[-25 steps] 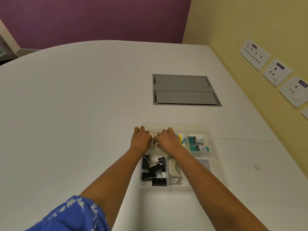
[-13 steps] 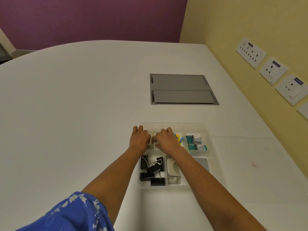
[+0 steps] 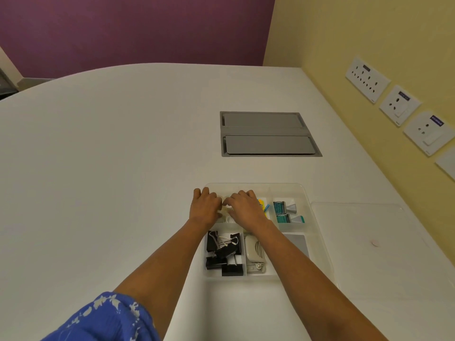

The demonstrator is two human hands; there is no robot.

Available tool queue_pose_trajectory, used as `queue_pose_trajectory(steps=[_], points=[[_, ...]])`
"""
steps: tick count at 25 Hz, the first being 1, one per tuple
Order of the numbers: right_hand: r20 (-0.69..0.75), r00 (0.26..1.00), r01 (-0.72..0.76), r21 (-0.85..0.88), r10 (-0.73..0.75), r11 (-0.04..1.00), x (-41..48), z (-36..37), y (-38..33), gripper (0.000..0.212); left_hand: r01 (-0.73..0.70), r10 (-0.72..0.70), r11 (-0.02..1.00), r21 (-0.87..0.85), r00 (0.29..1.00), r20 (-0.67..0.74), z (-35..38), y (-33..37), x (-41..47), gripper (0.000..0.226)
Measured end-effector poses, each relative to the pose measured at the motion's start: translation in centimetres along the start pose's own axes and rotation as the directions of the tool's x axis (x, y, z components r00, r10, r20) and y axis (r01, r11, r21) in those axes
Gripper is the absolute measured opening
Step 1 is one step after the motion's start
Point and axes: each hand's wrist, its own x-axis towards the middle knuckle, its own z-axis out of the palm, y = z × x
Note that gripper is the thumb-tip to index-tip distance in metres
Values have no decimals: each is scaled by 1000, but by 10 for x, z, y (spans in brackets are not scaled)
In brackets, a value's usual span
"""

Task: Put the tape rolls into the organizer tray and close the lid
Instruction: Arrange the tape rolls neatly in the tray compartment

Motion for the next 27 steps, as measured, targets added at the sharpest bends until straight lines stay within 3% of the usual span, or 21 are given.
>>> queue_pose_trajectory(steps=[5, 11, 22, 27], points=[[-55, 996, -59, 87, 63, 995, -5, -6, 2, 39, 44, -63, 990, -131, 987, -146, 0, -1, -14, 26], [-50, 995, -83, 57, 86, 995, -21, -16, -2, 45, 59, -96, 983, -175, 973, -209, -10, 1, -30, 29], [-91, 986, -144, -3, 143, 990, -45, -35, -24, 48, 38, -72, 985, -167, 977, -199, -32, -11, -63, 33], [-134, 958, -246, 58, 252, 968, -58, -43, -17, 50, 7, -40, 984, -177, 981, -188, -42, -5, -69, 34]])
